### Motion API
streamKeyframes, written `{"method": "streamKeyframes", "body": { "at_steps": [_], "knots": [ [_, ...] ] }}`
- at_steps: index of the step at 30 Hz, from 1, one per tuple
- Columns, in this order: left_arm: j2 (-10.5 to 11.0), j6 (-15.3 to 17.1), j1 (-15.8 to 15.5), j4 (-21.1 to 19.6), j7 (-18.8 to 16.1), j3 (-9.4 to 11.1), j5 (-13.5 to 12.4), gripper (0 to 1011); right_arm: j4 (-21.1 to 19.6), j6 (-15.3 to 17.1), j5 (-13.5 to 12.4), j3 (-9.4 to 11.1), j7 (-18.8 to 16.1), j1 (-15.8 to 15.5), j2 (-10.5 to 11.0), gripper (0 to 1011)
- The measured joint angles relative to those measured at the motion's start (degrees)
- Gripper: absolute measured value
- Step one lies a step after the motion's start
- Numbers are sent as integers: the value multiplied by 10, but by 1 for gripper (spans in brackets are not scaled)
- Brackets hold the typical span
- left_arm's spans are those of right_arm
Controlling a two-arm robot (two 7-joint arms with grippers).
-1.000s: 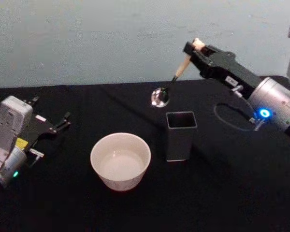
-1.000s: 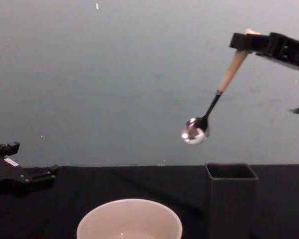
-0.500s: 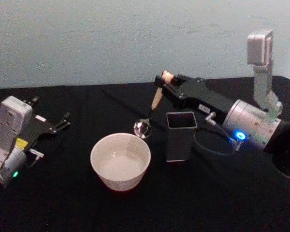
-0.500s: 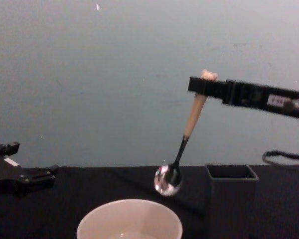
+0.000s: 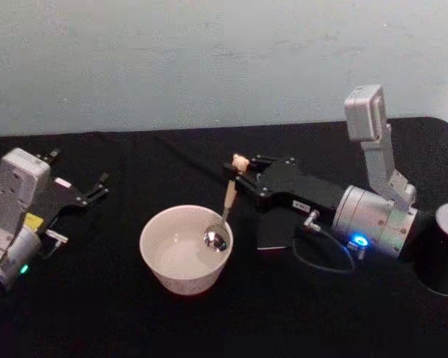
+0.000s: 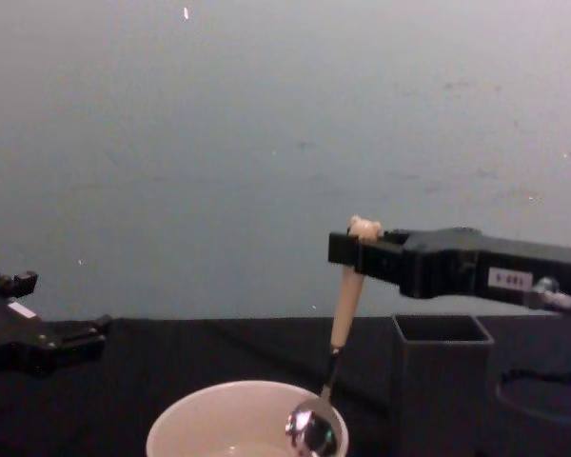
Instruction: Pick up the stirring spoon with one hand, stir inside the cup, then place it back in its original position.
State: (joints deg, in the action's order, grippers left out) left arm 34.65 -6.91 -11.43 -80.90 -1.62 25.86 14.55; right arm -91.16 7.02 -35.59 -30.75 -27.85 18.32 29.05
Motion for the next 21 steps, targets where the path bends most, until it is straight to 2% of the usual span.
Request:
{"method": "streamKeyframes", "body": {
  "at_steps": [10,21],
  "knots": [
    [0,0,0,0,0,0,0,1001,2,-2,20,-16,-18,-2,-3,215],
    [0,0,0,0,0,0,0,1001,3,5,42,-42,-28,-1,-21,215]
  ]
}}
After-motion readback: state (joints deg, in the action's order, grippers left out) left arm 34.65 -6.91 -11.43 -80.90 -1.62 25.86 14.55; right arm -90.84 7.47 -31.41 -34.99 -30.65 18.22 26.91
